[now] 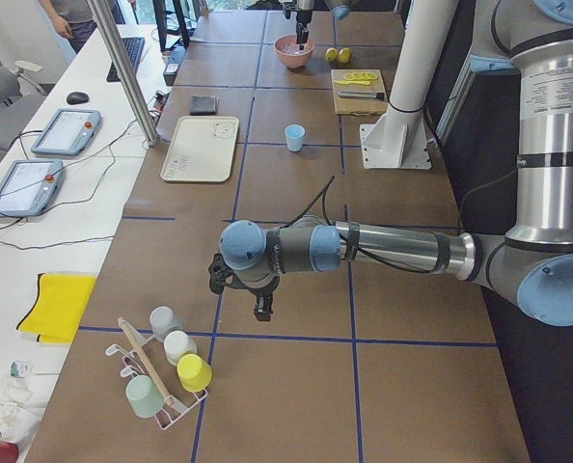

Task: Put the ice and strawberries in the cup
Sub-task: 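Grasp a third ice cube from the bowl with the right gripper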

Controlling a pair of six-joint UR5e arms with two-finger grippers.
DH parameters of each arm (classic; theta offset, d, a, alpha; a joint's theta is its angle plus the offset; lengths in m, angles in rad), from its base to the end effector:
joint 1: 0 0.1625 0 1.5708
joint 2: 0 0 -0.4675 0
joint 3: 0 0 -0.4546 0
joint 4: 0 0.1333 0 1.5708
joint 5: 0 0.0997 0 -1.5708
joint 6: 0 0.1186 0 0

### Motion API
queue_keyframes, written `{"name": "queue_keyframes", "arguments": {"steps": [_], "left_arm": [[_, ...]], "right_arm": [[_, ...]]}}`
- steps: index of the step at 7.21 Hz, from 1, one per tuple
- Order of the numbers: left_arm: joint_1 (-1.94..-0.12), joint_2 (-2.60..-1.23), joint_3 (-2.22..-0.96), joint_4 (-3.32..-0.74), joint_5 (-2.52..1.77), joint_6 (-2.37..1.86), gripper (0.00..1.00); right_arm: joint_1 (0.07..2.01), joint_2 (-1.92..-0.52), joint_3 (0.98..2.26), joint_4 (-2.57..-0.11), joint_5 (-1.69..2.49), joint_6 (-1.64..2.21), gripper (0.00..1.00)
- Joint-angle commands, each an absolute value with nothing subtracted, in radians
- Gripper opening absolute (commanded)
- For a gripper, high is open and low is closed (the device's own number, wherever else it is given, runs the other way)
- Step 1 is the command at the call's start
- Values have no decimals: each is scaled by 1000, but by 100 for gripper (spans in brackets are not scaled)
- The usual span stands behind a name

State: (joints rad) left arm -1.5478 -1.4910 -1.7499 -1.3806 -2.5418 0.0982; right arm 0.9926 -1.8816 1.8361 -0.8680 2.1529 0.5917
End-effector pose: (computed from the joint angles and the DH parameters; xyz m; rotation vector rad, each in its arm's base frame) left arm -0.0237 -0.5090 0.6592 -0.0471 0.9729 0.0673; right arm -0.1892 -0.4146 0.6458 0.2226 -0.8198 -0.1786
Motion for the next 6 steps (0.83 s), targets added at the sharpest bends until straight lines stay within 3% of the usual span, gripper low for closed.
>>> {"name": "queue_keyframes", "arguments": {"steps": [1,2,4,6], "left_arm": [[-1548,-1491,-1753,-1381,-2542,98,100],[-1548,-1491,-1753,-1381,-2542,98,100],[-1548,-1493,-1753,-1382,-2542,98,100],[-1548,-1491,-1753,-1382,-2542,98,100]], "right_arm": [[992,-1882,1835,-871,2151,592,48],[991,-1887,1835,-871,2151,592,38],[992,-1887,1838,-871,2151,589,3],[1027,-1887,1899,-876,2169,588,3]]}}
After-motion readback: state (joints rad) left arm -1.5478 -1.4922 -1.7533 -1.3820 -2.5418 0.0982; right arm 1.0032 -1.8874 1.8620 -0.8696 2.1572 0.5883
